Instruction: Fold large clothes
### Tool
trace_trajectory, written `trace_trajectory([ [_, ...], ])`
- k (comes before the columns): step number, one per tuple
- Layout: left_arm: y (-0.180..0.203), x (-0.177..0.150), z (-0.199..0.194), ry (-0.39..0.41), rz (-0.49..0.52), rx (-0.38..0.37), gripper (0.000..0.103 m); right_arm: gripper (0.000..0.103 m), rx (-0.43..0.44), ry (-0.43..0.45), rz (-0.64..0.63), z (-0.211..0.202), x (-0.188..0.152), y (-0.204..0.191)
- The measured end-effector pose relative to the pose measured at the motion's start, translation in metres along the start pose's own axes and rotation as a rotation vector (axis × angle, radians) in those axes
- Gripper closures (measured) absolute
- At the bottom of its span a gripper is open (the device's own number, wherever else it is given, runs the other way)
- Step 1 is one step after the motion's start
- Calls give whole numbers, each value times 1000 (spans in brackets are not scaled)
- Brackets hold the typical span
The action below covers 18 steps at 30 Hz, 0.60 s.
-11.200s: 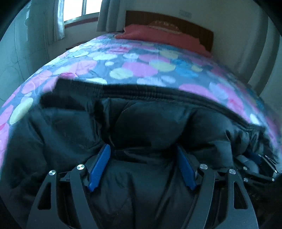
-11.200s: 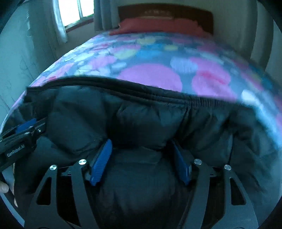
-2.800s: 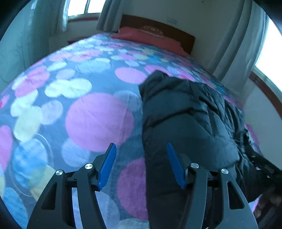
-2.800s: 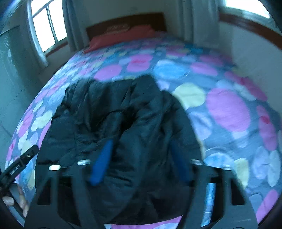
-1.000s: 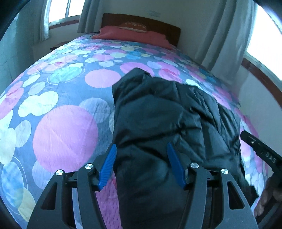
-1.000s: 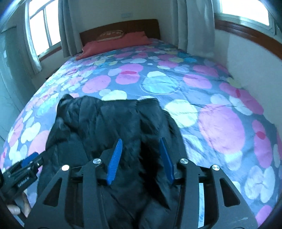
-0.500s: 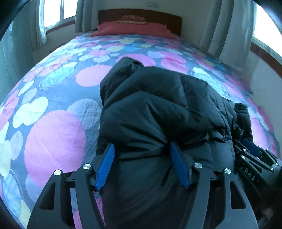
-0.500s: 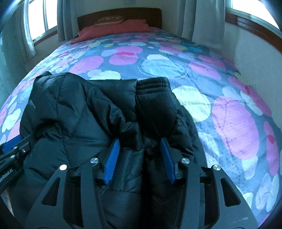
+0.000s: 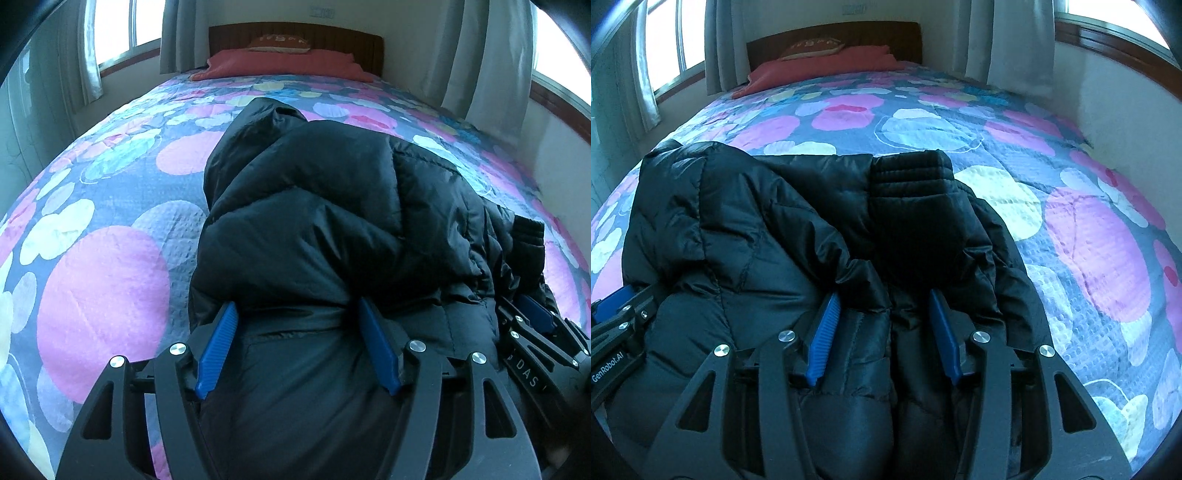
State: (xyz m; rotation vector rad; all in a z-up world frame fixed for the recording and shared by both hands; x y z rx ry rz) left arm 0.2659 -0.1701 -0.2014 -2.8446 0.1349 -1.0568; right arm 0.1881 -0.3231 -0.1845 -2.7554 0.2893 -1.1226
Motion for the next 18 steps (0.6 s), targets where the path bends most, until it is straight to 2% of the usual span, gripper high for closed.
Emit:
trace_trajectory([
  [18, 2, -5, -1, 34, 1, 18, 37, 56, -32, 36, -19, -6, -4, -7],
])
Point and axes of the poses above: each gripper's, at about its wrist camera, not at the fingertips, and z roughly the way its jaws point, y to its right, x to its top, the point moved 9 cm from there along z, roughly the way its jaws point, and after that the axes turned 15 degrees about x, right-handed, at the moved point
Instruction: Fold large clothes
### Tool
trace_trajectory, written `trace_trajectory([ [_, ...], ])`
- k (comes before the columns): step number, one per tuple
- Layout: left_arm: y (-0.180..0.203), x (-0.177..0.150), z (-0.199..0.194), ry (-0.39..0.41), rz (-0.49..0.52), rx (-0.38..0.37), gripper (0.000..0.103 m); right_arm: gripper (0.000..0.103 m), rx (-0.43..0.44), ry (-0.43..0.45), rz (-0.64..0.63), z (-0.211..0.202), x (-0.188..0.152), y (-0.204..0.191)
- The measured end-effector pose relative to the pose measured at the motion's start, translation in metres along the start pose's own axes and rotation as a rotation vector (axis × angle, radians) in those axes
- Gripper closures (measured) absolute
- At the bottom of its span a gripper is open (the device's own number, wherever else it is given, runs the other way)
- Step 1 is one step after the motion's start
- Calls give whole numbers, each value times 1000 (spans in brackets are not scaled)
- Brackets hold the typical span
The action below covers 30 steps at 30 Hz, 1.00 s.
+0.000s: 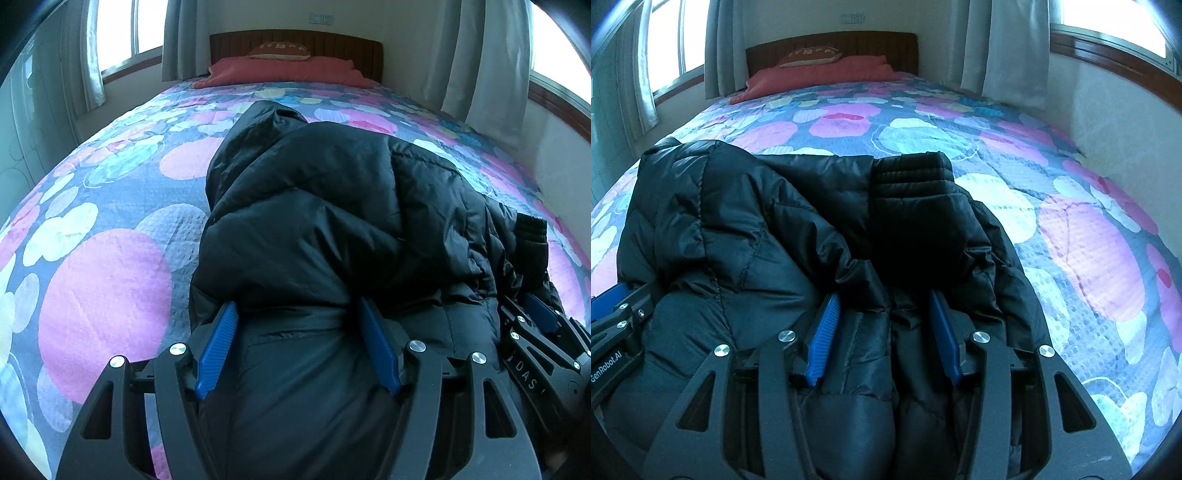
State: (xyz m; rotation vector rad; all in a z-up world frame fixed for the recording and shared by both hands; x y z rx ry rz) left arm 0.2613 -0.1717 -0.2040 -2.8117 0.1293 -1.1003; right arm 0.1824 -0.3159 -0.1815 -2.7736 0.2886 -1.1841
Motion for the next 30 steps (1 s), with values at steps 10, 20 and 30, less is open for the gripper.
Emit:
trace_trajectory([
  [10, -11, 8, -15, -33, -47, -33, 34, 49, 3, 2, 25, -20, 8, 0],
  [20, -44, 0, -29, -109, -219, -102, 32, 41, 37, 36, 75, -54, 10, 7],
  [30, -74, -7, -33, -176, -430, -168, 32, 36, 105, 75, 206, -76, 17, 24],
])
Point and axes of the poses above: each gripper's, at about its wrist camera, not at the fingertips, and z roughly the way its jaws point, y to its right, x to its top, the point moved 9 cm from there along z, roughly the way its jaws point, and after that the axes turned 15 degrees about x, right-handed, at the moved point
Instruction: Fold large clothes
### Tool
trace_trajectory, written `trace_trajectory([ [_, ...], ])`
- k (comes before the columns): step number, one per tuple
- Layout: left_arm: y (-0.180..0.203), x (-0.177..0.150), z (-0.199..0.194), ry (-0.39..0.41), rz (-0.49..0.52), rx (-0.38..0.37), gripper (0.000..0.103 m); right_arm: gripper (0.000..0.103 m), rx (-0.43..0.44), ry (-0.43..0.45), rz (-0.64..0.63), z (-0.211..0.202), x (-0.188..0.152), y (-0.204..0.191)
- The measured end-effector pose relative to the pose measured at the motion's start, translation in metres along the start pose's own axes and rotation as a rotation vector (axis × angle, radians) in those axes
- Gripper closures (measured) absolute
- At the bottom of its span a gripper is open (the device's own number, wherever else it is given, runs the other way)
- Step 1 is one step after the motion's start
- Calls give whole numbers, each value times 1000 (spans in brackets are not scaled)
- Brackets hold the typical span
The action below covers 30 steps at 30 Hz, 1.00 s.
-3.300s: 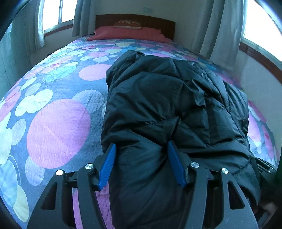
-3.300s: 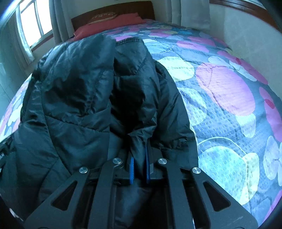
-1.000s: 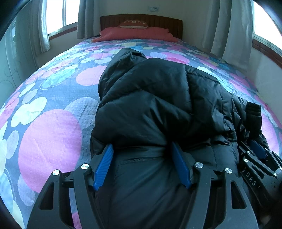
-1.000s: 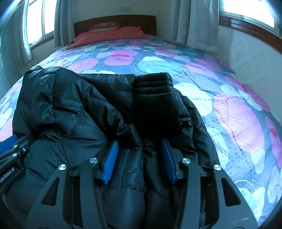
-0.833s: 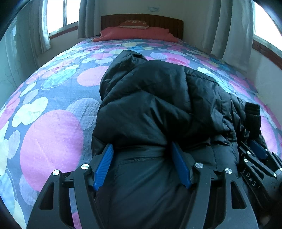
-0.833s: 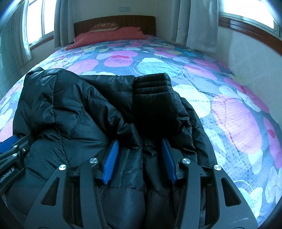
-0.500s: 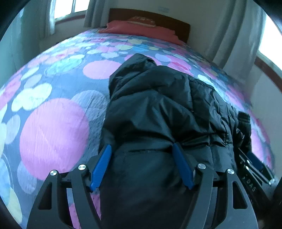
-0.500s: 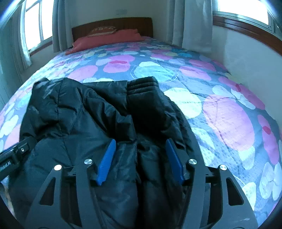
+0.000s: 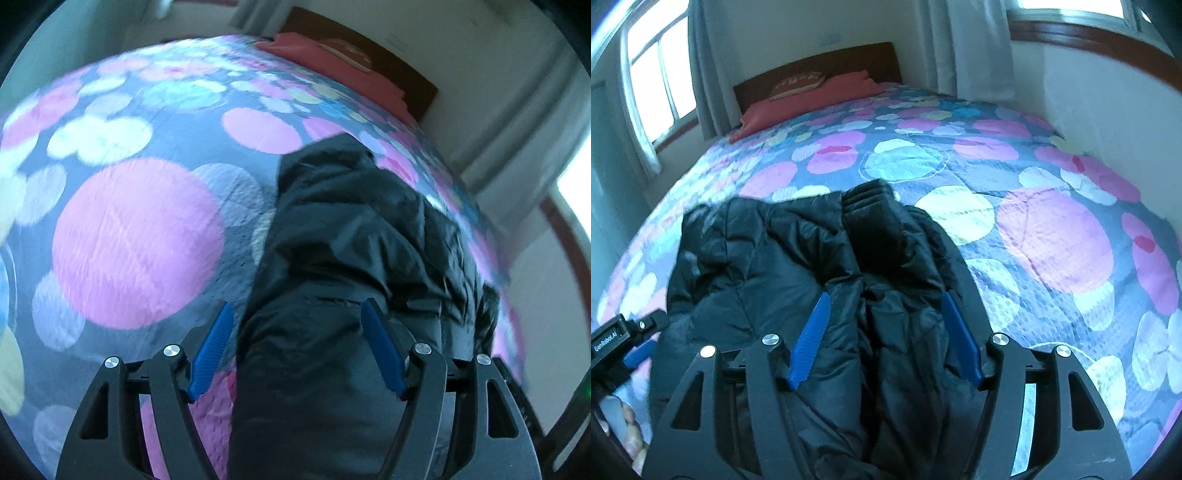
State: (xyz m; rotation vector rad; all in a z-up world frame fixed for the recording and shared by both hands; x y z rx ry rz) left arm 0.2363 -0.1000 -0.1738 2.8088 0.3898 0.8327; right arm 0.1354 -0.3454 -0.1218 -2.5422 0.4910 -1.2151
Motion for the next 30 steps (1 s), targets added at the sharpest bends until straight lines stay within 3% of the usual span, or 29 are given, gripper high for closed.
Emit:
trace_trajectory([
  [6, -34, 0, 14, -131, -288, -123, 27, 28, 100, 10, 191, -4, 7, 29],
  [15, -36, -18, 36, -269, -392, -289, 19, 25, 170, -49, 363, 23, -5, 67],
  [21, -14, -21, 40, -295, -341, -359, 17, 18, 242, -87, 425, 46, -18, 81],
  [26, 4, -21, 46, -316, -255, -387, 15, 12, 341, -142, 386, 57, -21, 62],
  [29, 13, -21, 51, -327, -227, -384, 15, 16, 317, -162, 341, 61, -23, 57],
  [30, 15, -21, 51, -326, -219, -380, 15, 25, 311, -172, 329, 62, -25, 55],
])
Point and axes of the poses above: each gripper's, at about its wrist camera, not at the fingertips, and z roughly the way its jaws point, y to its right, x to its top, the point moved 9 cm from there along z, roughly the way its jaws point, and after that the axes turned 15 degrees about x, right-handed, at the moved point
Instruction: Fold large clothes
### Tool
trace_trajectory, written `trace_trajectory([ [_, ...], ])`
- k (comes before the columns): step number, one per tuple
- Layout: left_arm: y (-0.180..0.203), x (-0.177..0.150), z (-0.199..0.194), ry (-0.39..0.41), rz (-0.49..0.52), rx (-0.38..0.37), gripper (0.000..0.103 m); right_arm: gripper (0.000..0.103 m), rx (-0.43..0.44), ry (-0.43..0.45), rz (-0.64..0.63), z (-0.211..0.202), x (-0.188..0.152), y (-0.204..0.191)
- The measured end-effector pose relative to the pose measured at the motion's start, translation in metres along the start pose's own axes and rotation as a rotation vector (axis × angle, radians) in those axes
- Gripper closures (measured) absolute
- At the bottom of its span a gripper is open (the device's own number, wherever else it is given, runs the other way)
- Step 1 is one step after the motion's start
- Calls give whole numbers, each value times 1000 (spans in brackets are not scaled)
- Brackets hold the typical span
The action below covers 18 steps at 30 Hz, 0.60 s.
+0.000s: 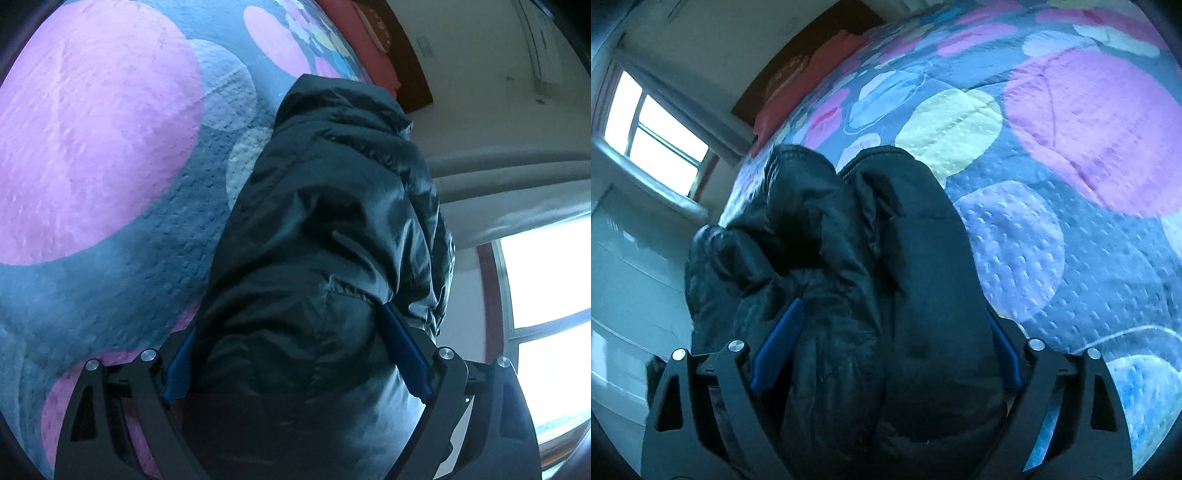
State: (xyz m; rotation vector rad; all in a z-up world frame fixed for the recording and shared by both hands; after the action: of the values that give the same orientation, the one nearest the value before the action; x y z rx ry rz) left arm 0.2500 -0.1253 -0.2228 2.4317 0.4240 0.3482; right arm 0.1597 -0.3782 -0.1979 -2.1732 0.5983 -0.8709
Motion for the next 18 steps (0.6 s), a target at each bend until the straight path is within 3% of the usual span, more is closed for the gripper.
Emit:
trace_trajectory([
  [1, 3, -1, 1, 2, 14, 7, 16, 39, 19, -17, 2, 3, -3, -2],
  [2, 7, -1, 1, 5, 25, 16, 18, 45, 38, -30, 17, 6, -6, -2],
  [7, 16, -4, 3, 26, 50, 28, 26, 61, 55, -32, 12, 6, -12, -7],
  [12, 25, -6, -1, 58, 85, 49, 30, 70, 67, -19, 8, 2, -19, -17],
  [18, 30, -7, -12, 92, 136, 75, 33, 74, 77, -4, -4, 0, -26, -35],
])
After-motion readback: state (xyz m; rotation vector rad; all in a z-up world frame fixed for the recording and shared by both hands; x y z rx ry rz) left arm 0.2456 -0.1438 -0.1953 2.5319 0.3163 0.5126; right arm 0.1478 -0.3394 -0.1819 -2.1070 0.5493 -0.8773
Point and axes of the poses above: each gripper's, at about its wrist camera, not at the fingertips, and z roughly the way its jaws point, y to its right, x to its top, the point moved 9 cm from there along z, roughly the way its jaws point, and after that the axes turned 15 degrees about x, right-handed, at the moved point
